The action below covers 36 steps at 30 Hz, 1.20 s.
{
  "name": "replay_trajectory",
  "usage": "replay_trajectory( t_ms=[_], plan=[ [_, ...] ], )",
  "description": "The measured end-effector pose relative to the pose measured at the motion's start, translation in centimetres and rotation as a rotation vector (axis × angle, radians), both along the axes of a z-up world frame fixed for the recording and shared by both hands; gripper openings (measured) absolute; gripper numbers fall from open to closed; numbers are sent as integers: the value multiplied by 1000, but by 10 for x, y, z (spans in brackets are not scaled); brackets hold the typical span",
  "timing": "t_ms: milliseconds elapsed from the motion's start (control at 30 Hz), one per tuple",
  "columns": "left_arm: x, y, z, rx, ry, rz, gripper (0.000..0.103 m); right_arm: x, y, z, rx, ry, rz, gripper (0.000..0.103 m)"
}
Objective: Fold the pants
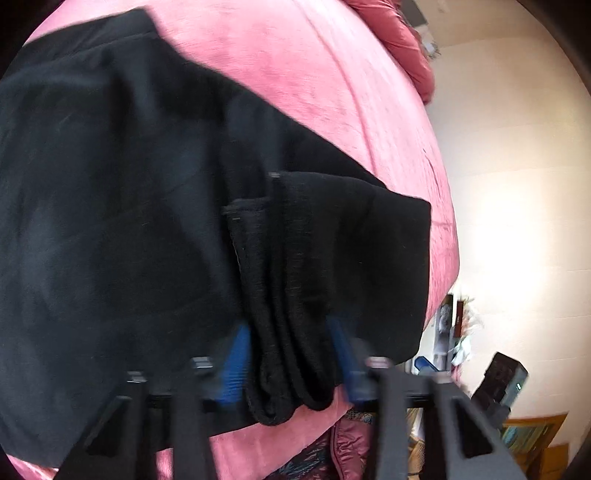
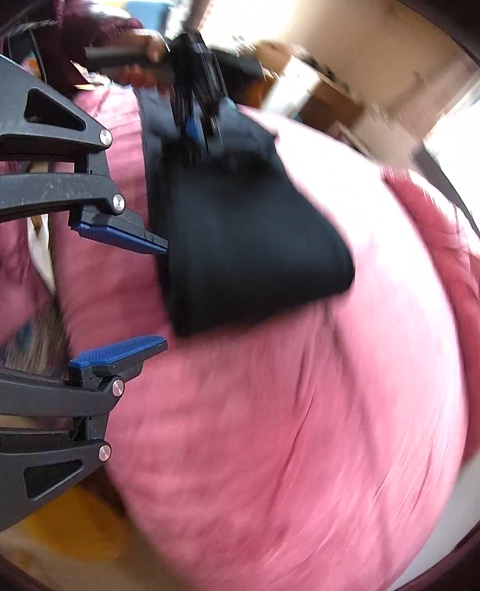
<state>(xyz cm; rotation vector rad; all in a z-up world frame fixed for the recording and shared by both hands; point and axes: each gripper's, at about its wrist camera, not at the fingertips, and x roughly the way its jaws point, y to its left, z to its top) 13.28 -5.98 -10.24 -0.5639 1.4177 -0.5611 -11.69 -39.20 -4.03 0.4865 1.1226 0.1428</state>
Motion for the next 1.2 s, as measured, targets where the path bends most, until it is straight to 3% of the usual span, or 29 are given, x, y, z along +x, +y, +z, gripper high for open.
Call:
replay_trajectory(
  t_ms=[33,133,167,233,300,500,567,600,633,733,833,900,1033,1133,1200],
  plan=[
    [-1,-1,3,6,-21,-4,21,-3,-5,-6,-6,20,-26,49],
    [-6,2,24,-17,-107,-10,16,-3,-6,-17,-30,54,-23,49],
    [-6,6,31,-40,-133,-3,15,-4,-3,-20,-31,59,-13,49],
    [-5,16,53,-101,-190,13,15,-8,-2,-21,-41,60,2,61],
    [-4,26,76,-163,-239,26,15,-9,1,-21,-41,49,16,65],
    [-8,36,105,-213,-327,3,14,10,27,-14,-67,-7,19,64],
    [-12,37,103,-183,-343,9,14,13,24,-11,-108,-32,-46,54],
    [-10,41,98,-171,-330,17,14,15,21,-12,-99,-30,-71,41],
    [-7,46,91,-153,-307,26,14,16,19,-15,-99,-19,-82,34],
    [-15,60,57,-64,-225,49,13,18,23,-27,-137,17,-75,26],
    [-22,77,15,11,-122,63,13,19,31,-39,-144,40,-51,26],
    [-27,86,-4,54,-95,67,14,21,33,-40,-144,44,-39,27],
    [-29,99,-4,49,-109,82,17,26,36,-36,-164,87,48,43],
    [-34,88,5,94,-164,45,18,16,39,-27,-206,115,163,45],
    [-34,82,12,118,-189,32,20,9,43,-10,-228,84,226,45]
  ],
)
